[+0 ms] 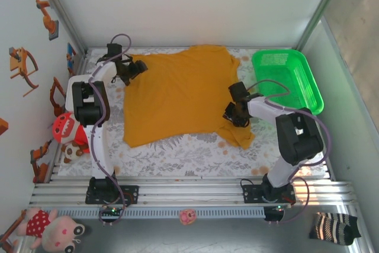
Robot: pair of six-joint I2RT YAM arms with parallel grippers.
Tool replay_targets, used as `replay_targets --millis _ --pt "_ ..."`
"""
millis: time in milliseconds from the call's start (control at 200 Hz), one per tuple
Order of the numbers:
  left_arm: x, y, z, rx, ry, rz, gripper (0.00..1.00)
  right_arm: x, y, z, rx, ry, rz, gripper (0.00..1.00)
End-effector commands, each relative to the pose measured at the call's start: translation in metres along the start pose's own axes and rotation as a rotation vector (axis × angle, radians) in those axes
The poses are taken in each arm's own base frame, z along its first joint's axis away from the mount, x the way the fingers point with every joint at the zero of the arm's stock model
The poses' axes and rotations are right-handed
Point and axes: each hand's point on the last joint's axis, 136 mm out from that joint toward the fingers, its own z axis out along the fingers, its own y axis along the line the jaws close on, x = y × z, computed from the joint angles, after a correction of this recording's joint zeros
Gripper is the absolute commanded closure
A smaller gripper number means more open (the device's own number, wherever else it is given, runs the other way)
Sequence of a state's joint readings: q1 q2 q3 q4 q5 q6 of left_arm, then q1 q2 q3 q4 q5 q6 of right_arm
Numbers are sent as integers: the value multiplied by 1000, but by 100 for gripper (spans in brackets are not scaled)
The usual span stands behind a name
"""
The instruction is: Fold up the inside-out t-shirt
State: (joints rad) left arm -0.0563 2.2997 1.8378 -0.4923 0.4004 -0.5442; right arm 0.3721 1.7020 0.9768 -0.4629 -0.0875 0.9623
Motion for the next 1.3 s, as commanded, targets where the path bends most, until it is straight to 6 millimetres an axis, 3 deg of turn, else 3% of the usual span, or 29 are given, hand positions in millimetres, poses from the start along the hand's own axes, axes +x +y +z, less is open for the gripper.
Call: replay_targets --millis 0,165,416,561,736,921,1066,1167,1292 --pt "13 26 1 -74 35 -88 21 -6 -1 4 38 -18 17 65" --pt "22 55 -5 -110 26 -190 22 -11 4 13 55 8 33 65" --pt "49 104 -30 -142 5 -354 22 -32 33 29 64 32 50 65" --pt "78 125 -44 -195 11 -421 23 -56 48 37 72 27 34 65" --pt "123 134 -55 -222 35 -505 23 -95 59 47 109 27 29 65" --pt "163 123 -69 -229 32 -499 23 -135 68 54 106 20 38 65" --pt "191 98 -87 -214 0 -452 23 -158 74 51 58 11 27 65" --pt "200 67 -102 -182 -30 -370 21 -173 96 31 -55 -18 -61 65" --pt "189 32 -121 -147 -70 -277 17 -178 128 -19 -202 -68 -174 64"
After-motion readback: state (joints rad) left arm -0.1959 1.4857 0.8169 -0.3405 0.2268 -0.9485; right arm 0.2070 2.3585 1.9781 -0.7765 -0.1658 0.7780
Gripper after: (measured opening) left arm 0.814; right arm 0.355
